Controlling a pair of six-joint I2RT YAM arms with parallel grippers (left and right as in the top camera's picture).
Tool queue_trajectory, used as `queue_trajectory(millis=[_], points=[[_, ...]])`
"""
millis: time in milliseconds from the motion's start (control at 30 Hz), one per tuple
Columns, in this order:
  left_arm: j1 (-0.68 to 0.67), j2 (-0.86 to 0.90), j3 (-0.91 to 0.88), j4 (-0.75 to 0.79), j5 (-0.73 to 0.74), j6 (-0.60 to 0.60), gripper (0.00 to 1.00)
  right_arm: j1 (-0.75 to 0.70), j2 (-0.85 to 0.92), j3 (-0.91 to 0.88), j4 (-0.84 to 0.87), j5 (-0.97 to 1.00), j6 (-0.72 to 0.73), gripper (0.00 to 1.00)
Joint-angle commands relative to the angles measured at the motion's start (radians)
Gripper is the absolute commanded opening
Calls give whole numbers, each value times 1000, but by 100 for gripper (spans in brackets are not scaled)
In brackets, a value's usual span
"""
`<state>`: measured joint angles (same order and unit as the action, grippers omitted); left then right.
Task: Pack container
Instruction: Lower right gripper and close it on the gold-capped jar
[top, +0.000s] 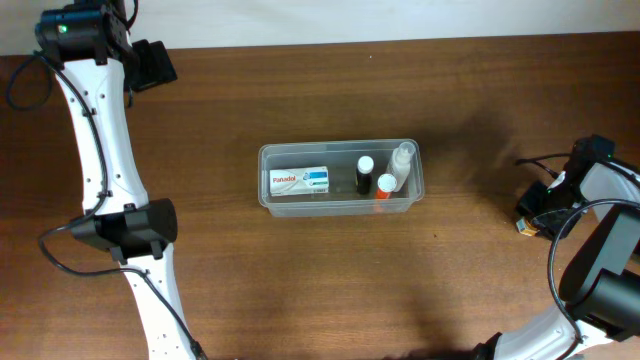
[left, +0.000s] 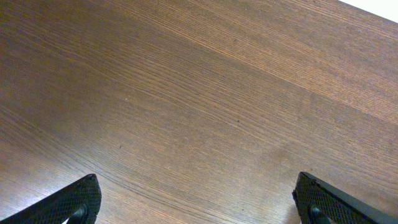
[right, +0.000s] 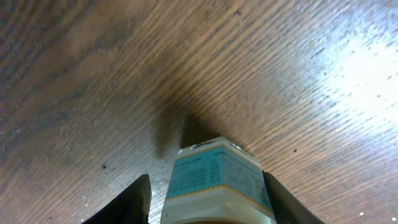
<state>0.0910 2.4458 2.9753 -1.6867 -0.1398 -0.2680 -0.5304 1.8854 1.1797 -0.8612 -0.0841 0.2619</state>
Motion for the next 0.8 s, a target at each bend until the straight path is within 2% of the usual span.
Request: queue_trajectory(millis=[0, 333, 433, 700, 767], points=[[-3, -13, 7, -1, -11, 16, 99, 0, -9, -7, 13, 9, 6, 48], [-3, -13, 7, -1, -11, 16, 99, 0, -9, -7, 25, 9, 6, 44], [-3, -13, 7, -1, -11, 16, 99, 0, -9, -7, 24, 9, 6, 38], [-3, -13, 7, -1, -11, 16, 99, -1, -10, 0, -13, 8, 5, 36], [-3, -13, 7, -1, -11, 16, 99, -1, -11, 23, -37, 5, 5, 31]])
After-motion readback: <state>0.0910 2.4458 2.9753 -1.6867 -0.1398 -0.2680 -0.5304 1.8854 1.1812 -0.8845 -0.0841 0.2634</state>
